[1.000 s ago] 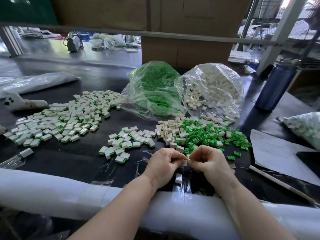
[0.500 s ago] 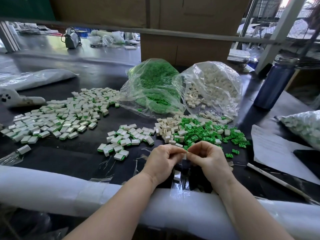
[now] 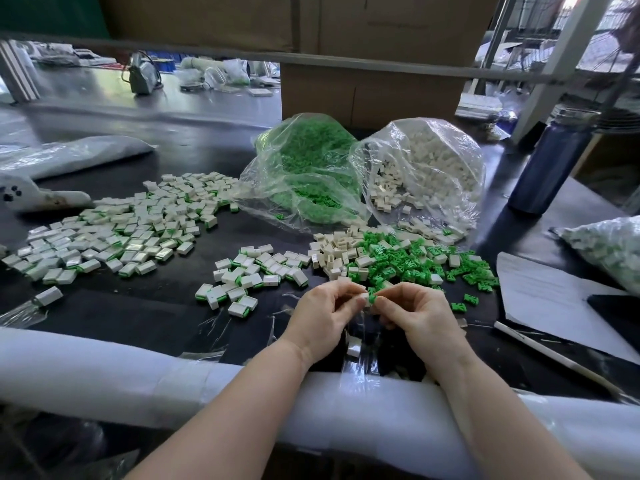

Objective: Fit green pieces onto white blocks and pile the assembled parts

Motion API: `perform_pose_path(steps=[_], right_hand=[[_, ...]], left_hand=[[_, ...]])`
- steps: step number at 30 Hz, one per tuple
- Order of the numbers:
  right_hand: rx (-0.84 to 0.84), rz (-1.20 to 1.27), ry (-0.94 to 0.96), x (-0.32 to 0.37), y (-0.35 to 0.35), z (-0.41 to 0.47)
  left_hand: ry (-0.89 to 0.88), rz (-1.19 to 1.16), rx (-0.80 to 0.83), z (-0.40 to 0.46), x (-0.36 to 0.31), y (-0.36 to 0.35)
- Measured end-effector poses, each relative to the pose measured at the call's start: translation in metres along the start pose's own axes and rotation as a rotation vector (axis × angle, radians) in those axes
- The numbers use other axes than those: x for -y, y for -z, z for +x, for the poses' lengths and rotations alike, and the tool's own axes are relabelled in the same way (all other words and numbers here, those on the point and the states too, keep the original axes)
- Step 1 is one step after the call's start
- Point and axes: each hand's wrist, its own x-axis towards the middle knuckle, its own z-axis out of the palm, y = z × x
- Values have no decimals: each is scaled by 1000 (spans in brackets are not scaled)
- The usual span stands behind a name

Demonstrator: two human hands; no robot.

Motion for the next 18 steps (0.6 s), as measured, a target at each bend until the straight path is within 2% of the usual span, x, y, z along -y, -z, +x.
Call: perform_pose_path(steps=[5, 18], right_hand=[[-8, -26, -19, -2, -2, 1], [37, -136, -26, -3, -4, 1]], left_hand=[[52, -48, 30, 0, -1, 2], [59, 55, 58, -3, -2, 0]])
